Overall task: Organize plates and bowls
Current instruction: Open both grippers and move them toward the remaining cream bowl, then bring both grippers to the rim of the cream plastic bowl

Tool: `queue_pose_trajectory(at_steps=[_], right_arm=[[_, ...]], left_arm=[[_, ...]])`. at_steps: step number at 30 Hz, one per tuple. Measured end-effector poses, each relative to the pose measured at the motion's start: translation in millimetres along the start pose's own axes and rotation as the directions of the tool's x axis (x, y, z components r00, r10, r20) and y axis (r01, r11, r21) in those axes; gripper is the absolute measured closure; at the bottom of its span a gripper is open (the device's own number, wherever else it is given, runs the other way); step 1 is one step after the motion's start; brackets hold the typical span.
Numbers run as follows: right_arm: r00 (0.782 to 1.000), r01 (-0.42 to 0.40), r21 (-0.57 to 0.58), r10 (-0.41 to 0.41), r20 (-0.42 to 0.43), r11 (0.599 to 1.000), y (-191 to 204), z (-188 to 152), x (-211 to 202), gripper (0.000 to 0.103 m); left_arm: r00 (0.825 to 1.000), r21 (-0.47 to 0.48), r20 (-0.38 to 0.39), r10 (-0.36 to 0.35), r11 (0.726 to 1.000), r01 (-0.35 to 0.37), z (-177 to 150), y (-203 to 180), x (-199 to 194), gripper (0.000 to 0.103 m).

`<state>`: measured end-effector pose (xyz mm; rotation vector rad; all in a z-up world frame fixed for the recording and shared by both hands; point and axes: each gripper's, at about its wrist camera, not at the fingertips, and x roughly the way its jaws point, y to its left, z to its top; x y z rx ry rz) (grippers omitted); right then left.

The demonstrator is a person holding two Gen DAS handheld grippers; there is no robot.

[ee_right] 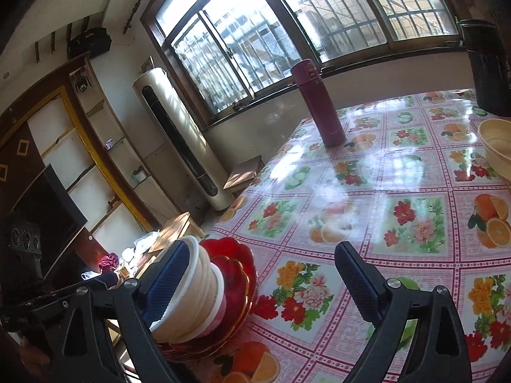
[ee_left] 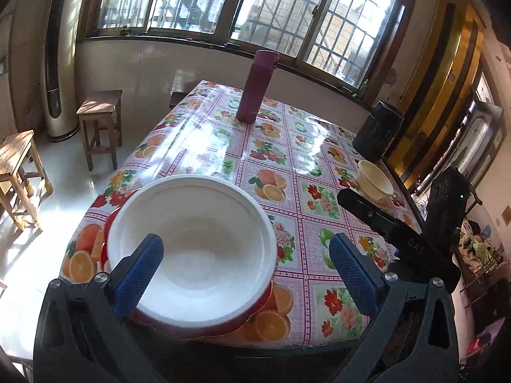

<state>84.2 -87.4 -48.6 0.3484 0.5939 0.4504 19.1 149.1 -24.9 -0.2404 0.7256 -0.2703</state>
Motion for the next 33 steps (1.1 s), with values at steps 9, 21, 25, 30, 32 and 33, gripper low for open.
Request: queue_pose_trajectory(at_steps=[9,21,25,30,32,33], right_arm=[[0.983,0.173,0.12,-0.179,0.035,0.978,-110,10,-49,0.003],[0.949,0.288,0.319,-0.314,0.031,0.903,-252,34,-105,0.0],[0.95,0.269,0.375,-0.309,0.047,0.887,-284,46,-117,0.0],[0.944,0.271,0.408,-0.323,0.062,0.872,-311,62,-127,0.0],[0.943,0.265,0.421,-0.324,0.073,0.868,-320,70,-131,0.0],[0.943,0.261,0.431,-0.324,0.079,0.864,-324,74,-133,0.0]], left_arm=[[0.988,0.112,-0.128,-0.083,0.989,0.097,5,-88,52,0.0],[0.941,0.212,-0.295,-0.164,0.949,0.232,2,-197,109,0.0],[0.935,0.249,-0.318,-0.156,0.938,0.242,12,-227,129,0.0],[0.93,0.297,-0.341,-0.137,0.923,0.245,35,-257,154,0.0],[0.931,0.318,-0.345,-0.121,0.918,0.237,47,-268,164,0.0],[0.932,0.327,-0.344,-0.112,0.916,0.23,54,-273,169,0.0]])
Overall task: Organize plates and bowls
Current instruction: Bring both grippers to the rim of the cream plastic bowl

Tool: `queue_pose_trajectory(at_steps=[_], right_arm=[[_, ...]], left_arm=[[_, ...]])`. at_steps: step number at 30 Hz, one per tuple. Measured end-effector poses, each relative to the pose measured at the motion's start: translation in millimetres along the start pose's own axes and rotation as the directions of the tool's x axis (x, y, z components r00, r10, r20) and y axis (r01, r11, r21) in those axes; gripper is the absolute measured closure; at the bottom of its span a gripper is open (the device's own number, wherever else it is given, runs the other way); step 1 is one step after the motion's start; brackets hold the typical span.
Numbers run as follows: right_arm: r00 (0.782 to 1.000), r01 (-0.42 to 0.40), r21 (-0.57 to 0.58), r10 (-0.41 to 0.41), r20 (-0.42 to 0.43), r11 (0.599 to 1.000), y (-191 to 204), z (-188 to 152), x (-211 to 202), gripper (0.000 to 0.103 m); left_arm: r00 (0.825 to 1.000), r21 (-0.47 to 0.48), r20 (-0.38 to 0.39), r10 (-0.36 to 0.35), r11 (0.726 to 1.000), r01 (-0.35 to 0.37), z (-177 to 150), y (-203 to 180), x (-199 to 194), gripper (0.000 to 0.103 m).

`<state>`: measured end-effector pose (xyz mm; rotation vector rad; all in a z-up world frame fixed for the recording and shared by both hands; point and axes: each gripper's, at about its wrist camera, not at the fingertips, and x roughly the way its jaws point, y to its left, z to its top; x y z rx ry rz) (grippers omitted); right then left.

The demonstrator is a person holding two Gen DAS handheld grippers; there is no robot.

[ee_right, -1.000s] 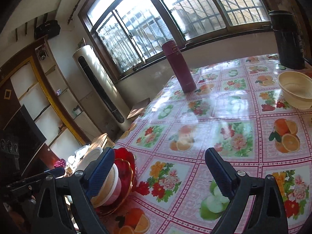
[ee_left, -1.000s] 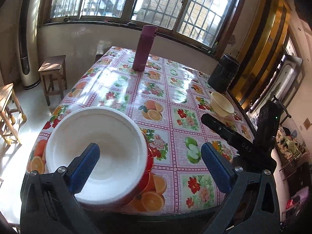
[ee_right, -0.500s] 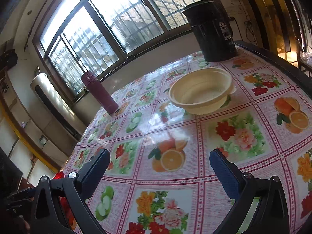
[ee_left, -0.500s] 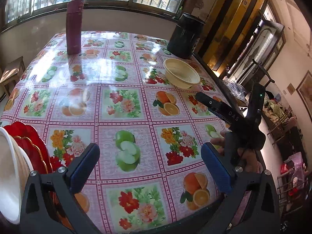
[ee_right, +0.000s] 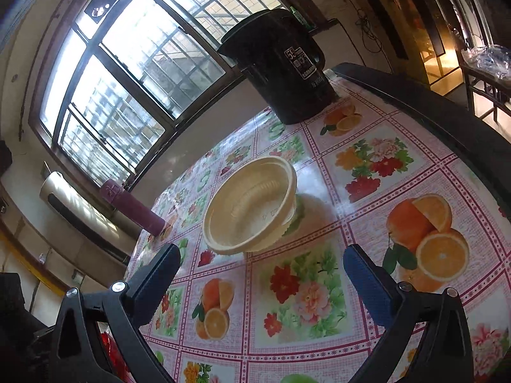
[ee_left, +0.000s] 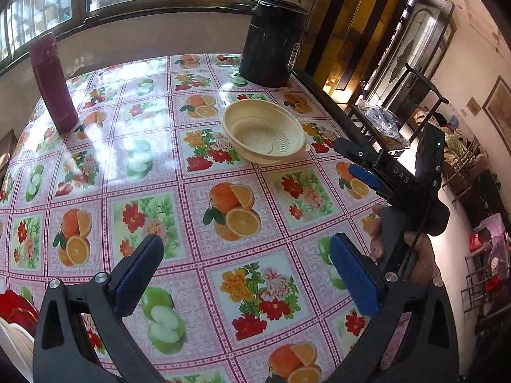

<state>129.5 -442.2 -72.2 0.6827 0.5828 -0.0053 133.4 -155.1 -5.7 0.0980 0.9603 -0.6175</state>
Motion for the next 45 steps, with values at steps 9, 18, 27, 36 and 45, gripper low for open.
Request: queue_pose_trajectory(at_steps=[9,18,27,36,45], right_arm=[[0.991,-0.117,0.106,0.11,0.069,0.987,9,60,-1,0.0],[0.988,-0.147,0.177,0.152,-0.011,0.973,-7,47,52,0.0],[0.966,-0.239,0.266,0.256,-0.033,0.934,-29,43,72,0.0],[0.978,-0.198,0.23,0.208,-0.02,0.953,-27,47,79,0.0],[0.99,-0.107,0.23,0.125,-0.063,0.967,-30,40,95,0.007]], left_arm=[[0.997,-0.033,0.048,0.065,0.997,-0.063,82,0,15,0.0],[0.997,-0.099,0.003,0.071,0.993,-0.071,94,10,86,0.0],[0.994,-0.177,-0.1,0.032,0.983,-0.049,93,29,139,0.0],[0.988,-0.169,-0.146,0.059,0.982,-0.084,100,29,162,0.0],[0.985,-0.161,-0.135,0.109,0.978,-0.131,102,29,168,0.0]])
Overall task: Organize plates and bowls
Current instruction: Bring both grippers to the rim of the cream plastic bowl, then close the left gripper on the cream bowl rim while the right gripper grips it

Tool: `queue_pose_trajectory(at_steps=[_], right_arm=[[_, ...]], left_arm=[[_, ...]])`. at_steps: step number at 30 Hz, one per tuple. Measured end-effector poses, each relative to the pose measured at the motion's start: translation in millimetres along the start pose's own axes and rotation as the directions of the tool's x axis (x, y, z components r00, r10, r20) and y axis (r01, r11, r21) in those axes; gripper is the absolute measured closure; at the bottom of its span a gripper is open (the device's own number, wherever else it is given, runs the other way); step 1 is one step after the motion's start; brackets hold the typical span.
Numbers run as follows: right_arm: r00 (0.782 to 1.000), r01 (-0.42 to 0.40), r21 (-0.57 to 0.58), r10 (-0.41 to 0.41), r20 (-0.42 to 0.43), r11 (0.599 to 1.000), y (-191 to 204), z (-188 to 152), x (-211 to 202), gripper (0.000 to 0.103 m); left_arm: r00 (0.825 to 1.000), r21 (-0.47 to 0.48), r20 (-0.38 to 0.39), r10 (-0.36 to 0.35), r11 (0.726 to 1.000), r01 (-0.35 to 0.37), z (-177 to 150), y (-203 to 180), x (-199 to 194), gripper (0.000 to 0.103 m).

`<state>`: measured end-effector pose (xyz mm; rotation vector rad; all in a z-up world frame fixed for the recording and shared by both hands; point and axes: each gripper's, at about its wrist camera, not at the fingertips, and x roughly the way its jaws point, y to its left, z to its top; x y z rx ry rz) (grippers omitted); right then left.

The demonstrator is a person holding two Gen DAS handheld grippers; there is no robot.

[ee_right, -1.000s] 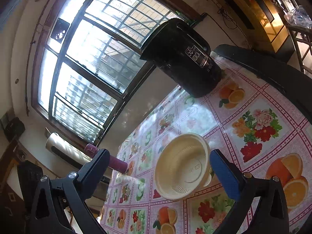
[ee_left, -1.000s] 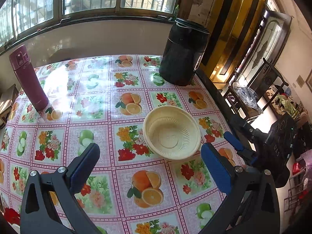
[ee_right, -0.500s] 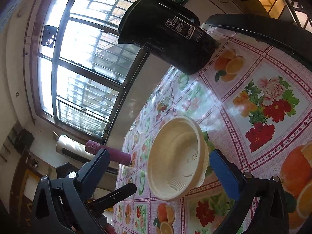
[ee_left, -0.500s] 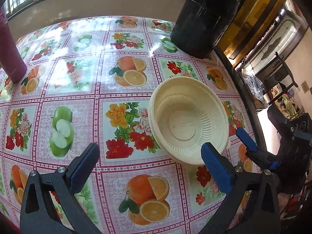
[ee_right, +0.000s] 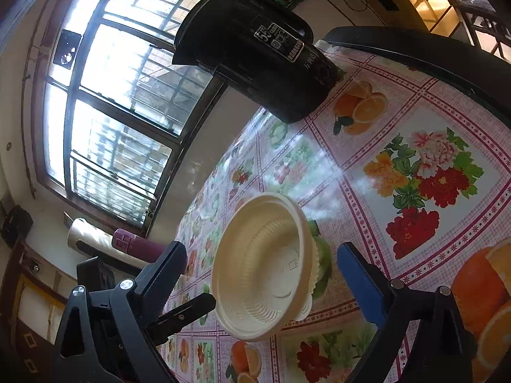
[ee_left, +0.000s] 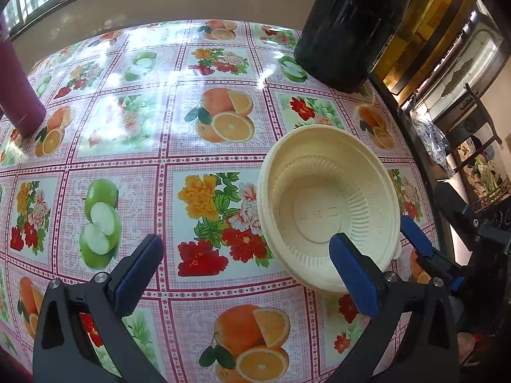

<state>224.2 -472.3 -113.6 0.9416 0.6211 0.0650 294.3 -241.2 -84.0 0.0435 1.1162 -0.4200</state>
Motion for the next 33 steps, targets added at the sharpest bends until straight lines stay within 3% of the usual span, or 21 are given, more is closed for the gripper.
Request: queue_pose_trajectory(at_steps=[9,11,16,22,24,27,31,33], right_arm=[[0.999,0.045,-0.012,-0.045,-0.008,0.999,-4,-1,8,0.031],[0.999,0.048,-0.021,-0.049,-0.012,0.999,-4,-2,10,0.042],[0.998,0.067,-0.036,-0.068,-0.015,0.997,-2,-3,13,0.049],[0.995,0.095,-0.042,-0.096,-0.003,0.995,-2,-3,13,0.058],[0.995,0.101,-0.041,-0.101,-0.005,0.994,-4,-3,14,0.058],[0.994,0.111,-0.042,-0.111,-0.01,0.993,-4,-3,15,0.065],[0.993,0.115,-0.039,-0.115,-0.012,0.993,-4,-4,16,0.065],[0.992,0.123,-0.043,-0.123,-0.011,0.992,-4,-5,16,0.069]], left_arm=[[0.998,0.042,0.029,0.057,0.997,-0.059,1,-12,4,0.0],[0.997,0.04,0.038,0.065,0.997,-0.067,1,-13,5,0.0],[0.997,0.034,0.039,0.061,0.997,-0.062,2,-12,7,0.0],[0.998,0.02,0.042,0.037,0.999,-0.038,6,-10,7,0.021],[0.999,0.02,0.03,0.022,1.0,-0.023,6,-10,9,0.036],[0.999,0.019,0.032,0.012,1.0,-0.013,6,-12,10,0.046],[1.0,0.025,0.03,0.0,1.0,-0.001,6,-13,10,0.053],[1.0,0.024,0.023,-0.013,1.0,0.012,6,-13,11,0.063]])
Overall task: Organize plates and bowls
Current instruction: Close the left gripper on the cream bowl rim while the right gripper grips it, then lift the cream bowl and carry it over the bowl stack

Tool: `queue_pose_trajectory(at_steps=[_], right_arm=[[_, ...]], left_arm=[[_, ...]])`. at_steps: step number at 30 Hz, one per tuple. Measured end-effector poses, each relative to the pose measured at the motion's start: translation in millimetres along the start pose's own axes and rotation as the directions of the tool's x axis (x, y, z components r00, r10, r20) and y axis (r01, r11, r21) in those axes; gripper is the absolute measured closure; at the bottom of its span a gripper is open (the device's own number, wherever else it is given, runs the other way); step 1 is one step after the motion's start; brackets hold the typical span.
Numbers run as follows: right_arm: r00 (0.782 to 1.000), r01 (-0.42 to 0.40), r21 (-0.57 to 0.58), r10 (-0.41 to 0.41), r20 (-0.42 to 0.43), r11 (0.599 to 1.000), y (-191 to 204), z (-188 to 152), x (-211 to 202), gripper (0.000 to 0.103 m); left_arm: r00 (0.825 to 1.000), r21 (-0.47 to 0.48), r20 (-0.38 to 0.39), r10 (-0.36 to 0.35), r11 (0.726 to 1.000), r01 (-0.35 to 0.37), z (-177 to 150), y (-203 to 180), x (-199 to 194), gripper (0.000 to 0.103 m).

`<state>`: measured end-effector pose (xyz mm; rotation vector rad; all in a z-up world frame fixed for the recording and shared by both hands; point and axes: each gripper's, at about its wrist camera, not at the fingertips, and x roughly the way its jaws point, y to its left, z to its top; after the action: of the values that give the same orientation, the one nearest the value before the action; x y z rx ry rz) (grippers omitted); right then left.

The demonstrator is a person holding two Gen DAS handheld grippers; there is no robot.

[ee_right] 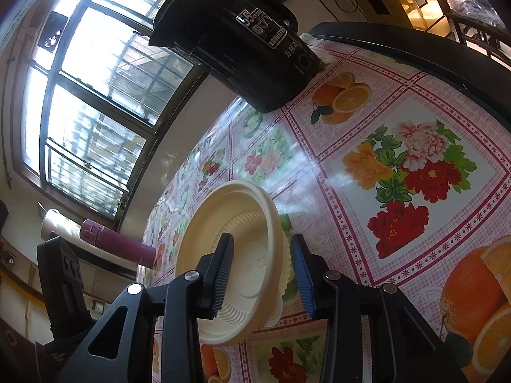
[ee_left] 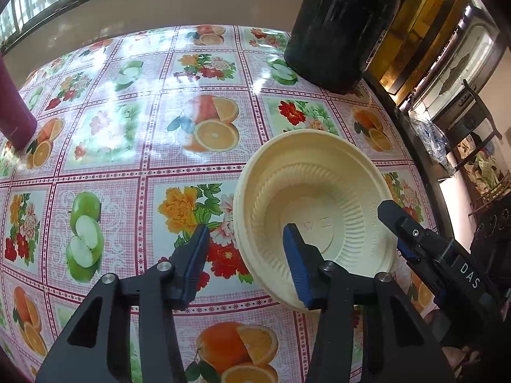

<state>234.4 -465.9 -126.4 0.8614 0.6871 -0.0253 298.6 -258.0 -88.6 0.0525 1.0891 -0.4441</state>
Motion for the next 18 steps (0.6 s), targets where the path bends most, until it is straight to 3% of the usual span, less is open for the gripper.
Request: queue_pose_trajectory(at_steps=[3,5,7,13,18], right_arm=[[1.0,0.016,0.0,-0.016,-0.004,1.0,-0.5,-0.4,1.1,0.079],[1.0,0.019,0.008,-0.019,-0.005,1.0,-2.3,-0.8,0.9,0.08],[1.0,0.023,0.009,-0.023,-0.003,1.0,-2.4,-1.0,0.4,0.082],[0.999,0.043,0.01,-0.043,0.002,0.999,-3.6,-2.4,-0.2,0.092],[0.998,0.059,-0.004,-0.059,0.012,0.998,-0.5,-4.2,-2.2,0.092]], left_arm=[[1.0,0.01,0.005,-0.01,1.0,0.01,-1.2,-2.5,-1.4,0.069],[1.0,0.016,0.008,-0.014,1.0,0.014,-1.4,-4.4,-3.0,0.07],[1.0,0.029,0.016,-0.008,1.0,0.008,-1.4,-6.7,-5.3,0.078],[1.0,0.058,0.022,0.0,0.998,-0.002,-2.4,-10.8,-7.1,0.081],[1.0,0.058,0.02,0.001,0.998,-0.002,-3.5,-10.6,-6.0,0.081]])
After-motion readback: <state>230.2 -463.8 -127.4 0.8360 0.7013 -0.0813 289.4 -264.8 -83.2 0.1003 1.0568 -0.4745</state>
